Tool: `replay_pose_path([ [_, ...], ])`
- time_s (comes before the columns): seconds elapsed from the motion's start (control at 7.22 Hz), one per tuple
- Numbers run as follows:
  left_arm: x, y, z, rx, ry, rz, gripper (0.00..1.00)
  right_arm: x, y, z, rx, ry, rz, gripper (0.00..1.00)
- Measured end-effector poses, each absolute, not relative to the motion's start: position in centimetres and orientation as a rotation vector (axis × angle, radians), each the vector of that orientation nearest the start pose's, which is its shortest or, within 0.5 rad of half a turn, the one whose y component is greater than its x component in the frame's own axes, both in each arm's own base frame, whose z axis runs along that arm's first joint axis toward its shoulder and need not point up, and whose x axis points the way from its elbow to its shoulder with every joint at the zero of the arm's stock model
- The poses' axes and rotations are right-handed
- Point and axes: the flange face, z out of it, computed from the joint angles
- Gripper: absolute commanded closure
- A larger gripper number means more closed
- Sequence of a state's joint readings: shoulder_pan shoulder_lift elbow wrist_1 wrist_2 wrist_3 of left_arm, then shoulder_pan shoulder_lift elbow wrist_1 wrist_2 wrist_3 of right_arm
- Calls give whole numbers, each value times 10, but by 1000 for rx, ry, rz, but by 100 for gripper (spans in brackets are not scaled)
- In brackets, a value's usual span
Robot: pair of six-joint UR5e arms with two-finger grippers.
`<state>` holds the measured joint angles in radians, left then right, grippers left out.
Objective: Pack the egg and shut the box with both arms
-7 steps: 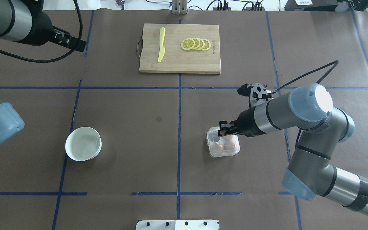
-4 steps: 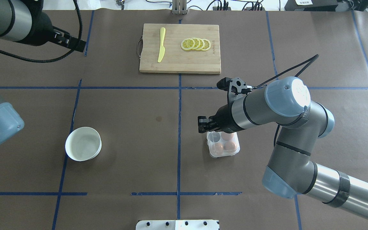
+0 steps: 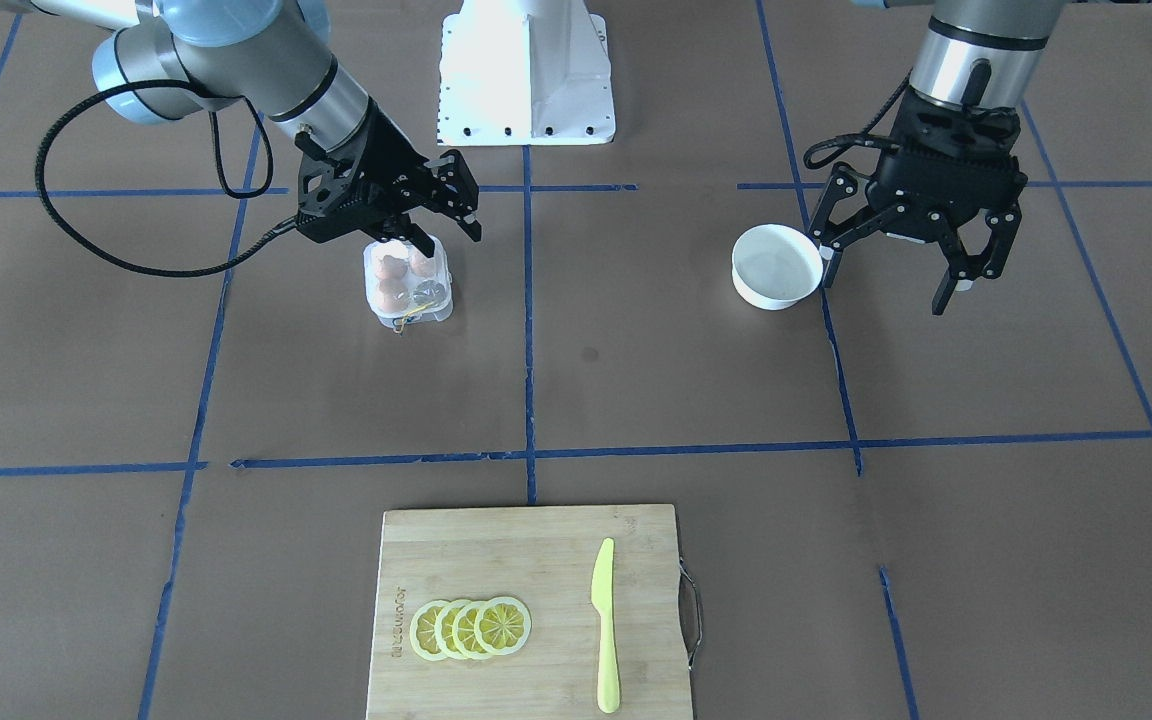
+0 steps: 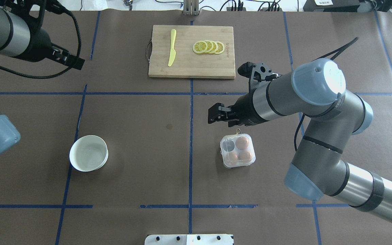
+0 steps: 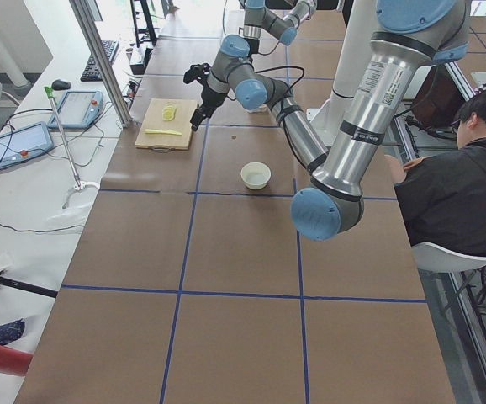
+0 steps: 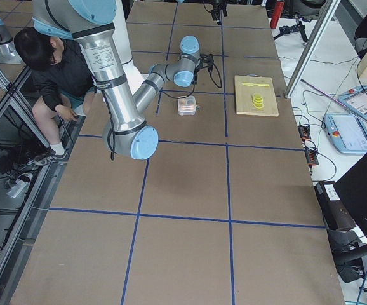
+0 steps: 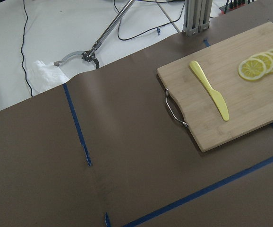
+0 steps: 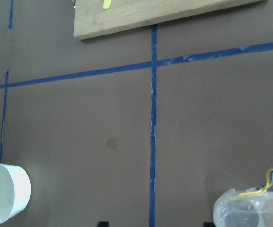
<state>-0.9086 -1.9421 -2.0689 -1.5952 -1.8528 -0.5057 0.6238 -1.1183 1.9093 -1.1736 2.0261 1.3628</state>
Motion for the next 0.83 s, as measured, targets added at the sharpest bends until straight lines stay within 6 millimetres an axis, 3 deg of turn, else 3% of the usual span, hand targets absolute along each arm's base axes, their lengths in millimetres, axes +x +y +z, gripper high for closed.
replay_pose_path([
  [0.28,240,-504,275,564,702,331,0,-377,-445,212,126,-1125,156,0],
  [0.42,217,-520,296,543,695,363,0,-359,-463,223,159,-1048,128,0],
  [0.55,184,-537,323,521,681,390,0,-340,-480,238,190,-964,73,0],
  [0.83,98,-572,392,475,626,400,0,-282,-511,282,205,-817,-37,0],
])
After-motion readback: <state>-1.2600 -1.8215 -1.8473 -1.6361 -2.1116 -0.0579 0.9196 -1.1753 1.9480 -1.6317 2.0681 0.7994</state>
